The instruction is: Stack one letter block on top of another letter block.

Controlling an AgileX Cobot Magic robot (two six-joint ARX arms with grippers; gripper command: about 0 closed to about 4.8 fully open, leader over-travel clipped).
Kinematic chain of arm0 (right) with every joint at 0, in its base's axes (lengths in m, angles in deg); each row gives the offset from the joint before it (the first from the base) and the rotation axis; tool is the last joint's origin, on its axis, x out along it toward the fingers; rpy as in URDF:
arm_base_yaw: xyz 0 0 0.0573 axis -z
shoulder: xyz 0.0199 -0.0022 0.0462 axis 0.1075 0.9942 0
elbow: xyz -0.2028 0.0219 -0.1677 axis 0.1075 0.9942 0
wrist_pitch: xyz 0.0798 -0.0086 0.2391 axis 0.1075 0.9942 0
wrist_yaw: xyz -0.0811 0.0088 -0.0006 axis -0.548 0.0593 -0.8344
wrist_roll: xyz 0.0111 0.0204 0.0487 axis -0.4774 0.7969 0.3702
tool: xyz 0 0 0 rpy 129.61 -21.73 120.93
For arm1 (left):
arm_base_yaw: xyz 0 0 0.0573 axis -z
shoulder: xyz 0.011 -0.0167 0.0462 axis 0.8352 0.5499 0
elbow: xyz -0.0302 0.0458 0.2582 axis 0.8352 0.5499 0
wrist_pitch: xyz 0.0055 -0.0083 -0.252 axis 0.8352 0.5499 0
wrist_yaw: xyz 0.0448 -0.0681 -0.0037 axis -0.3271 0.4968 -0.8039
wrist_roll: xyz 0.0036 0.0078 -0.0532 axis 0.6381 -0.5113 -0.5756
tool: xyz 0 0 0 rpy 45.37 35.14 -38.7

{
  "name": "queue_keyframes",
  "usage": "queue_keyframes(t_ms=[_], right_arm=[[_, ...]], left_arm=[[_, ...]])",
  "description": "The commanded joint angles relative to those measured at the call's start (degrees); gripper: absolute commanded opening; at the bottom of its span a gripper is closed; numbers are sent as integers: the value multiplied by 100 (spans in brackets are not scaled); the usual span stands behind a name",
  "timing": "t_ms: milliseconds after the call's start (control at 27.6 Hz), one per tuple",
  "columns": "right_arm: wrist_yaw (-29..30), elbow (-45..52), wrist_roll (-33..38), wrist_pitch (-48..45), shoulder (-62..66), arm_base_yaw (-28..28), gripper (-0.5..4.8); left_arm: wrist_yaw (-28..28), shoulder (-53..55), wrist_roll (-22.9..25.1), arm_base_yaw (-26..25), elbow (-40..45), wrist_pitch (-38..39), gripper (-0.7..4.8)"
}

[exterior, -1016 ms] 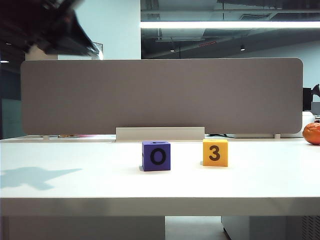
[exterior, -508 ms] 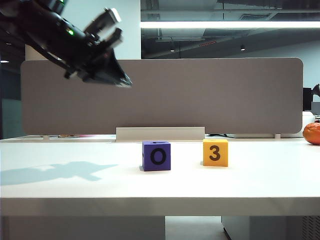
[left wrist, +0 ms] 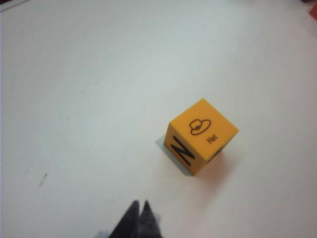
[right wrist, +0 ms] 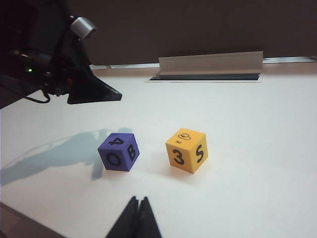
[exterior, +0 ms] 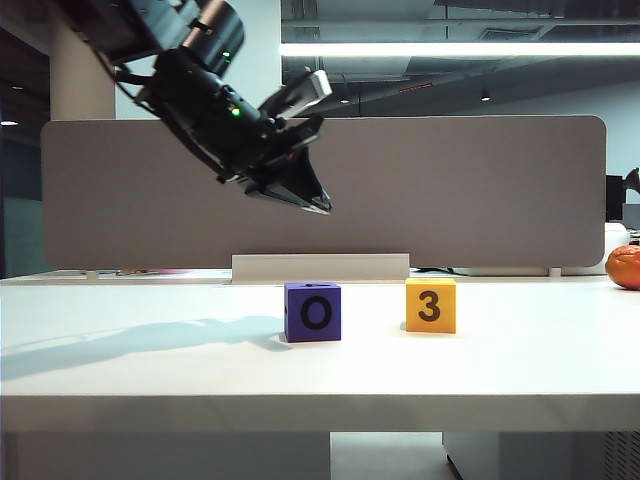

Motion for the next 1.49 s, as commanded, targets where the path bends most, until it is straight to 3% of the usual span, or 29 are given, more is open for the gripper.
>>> queue_keyframes(t_ms=[36,290,472,617,726,980,1415,1488], right_arm=[[9,-24,24,-63,0,4,-6],[11,-24,24,-63,0,4,-6],[9,-24,24,-63,2,7,-6],[9,-24,24,-63,2,7,-6],[9,-24,24,-66,2,4,-6],[11,-24,24,-66,2,4,-6],[9,-24,24,-63,2,2,-6],[9,-24,24,-66,2,2,-6]], left_arm=[[-2,247,138,-11,-455,546,10],[-254,678,1023,-11,-1290,1471,128],[-328,719,1169,-13,-1373,1904,157],[-317,721,2144,-9,-1357,2522,352],[-240,730,2319,-7,-1331,2656,474],[-179,857,2811,31,-1327,2730,479],[-192,1318,2809,68,-1325,2695,479],[-195,1364,2809,68,-1325,2691,440]])
